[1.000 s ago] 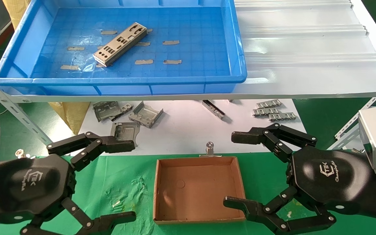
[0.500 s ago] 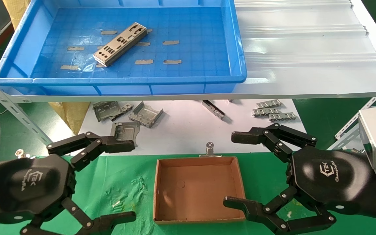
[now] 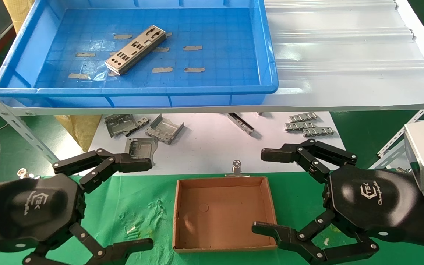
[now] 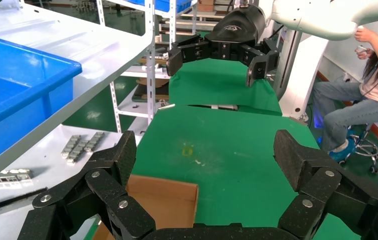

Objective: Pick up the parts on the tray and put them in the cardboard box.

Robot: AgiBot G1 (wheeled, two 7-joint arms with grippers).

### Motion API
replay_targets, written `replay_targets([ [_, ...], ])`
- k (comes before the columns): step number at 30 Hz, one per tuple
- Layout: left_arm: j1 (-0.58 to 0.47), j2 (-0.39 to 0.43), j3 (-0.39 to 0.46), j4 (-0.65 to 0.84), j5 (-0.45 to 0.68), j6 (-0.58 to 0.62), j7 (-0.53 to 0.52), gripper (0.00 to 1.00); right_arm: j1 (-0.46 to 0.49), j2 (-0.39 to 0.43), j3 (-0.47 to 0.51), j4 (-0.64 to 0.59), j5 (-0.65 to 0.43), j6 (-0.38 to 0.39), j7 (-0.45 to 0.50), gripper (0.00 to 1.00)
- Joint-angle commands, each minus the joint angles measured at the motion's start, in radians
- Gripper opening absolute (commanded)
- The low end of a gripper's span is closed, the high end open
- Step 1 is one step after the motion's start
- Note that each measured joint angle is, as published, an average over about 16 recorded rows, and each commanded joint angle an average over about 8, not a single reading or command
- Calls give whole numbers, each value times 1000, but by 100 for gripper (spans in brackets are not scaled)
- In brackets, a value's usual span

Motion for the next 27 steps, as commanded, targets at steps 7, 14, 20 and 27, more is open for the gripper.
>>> replay_targets([
  [7, 0, 0, 0, 0, 0, 0, 0, 100, 0, 0, 0, 0, 0, 0, 0, 100],
  [14, 0, 0, 0, 0, 0, 0, 0, 100, 0, 0, 0, 0, 0, 0, 0, 100],
  [20, 0, 0, 0, 0, 0, 0, 0, 100, 0, 0, 0, 0, 0, 0, 0, 100],
  [27, 0, 0, 0, 0, 0, 0, 0, 100, 0, 0, 0, 0, 0, 0, 0, 46],
])
